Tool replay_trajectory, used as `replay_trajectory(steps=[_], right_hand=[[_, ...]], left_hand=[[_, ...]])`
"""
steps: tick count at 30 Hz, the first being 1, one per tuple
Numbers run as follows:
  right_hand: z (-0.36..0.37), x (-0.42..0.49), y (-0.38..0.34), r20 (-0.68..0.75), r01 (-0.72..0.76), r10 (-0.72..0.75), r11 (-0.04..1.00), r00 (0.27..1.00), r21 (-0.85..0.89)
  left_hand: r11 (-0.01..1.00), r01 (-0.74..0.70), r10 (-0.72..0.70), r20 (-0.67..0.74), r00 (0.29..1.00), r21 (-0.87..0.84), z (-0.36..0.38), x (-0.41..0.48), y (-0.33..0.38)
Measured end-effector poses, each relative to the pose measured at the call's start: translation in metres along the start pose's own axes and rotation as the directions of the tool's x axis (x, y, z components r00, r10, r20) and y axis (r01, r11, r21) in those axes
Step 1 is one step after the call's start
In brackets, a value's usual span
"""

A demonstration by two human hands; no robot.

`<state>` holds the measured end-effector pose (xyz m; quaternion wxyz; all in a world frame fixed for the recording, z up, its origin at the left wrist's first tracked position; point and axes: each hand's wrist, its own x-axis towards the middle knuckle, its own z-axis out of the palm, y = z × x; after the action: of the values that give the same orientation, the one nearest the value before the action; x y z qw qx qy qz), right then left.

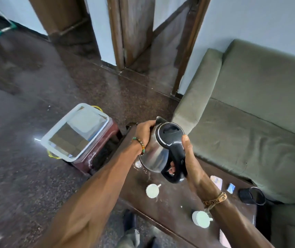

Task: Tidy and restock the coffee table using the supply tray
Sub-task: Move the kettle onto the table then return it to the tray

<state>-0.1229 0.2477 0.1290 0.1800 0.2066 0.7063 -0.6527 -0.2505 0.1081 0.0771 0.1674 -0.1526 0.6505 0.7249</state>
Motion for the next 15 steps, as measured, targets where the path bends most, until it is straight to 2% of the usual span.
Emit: replay_trajectory(steps=[5,9,11,15], right_hand=[[0.017,-0.014,0.0,0.11,0.023,-0.012,0.994,0.994,-0.107],[0.039,-0.029,0.005,0.154,0.025,0.0,0.987,0.988,-0.161],[0.056,-0.039,0.005,0.191,0.026,0.017,0.975,0.981,-0.22],[0.099,-0.055,0.004,0.227,0.133,-0.057,0.933,0.972,-0.335]], left_hand=[[0.988,-0.008,-0.007,-0.098,0.995,-0.152,-0.031,-0.046,0.011],[0.988,-0.028,0.005,-0.151,0.989,-0.151,-0.065,-0.077,0.008],[0.984,-0.069,0.029,-0.228,0.973,-0.167,-0.086,-0.093,0.002],[0.969,-0.126,0.047,-0.343,0.938,-0.211,-0.137,-0.115,-0.007]])
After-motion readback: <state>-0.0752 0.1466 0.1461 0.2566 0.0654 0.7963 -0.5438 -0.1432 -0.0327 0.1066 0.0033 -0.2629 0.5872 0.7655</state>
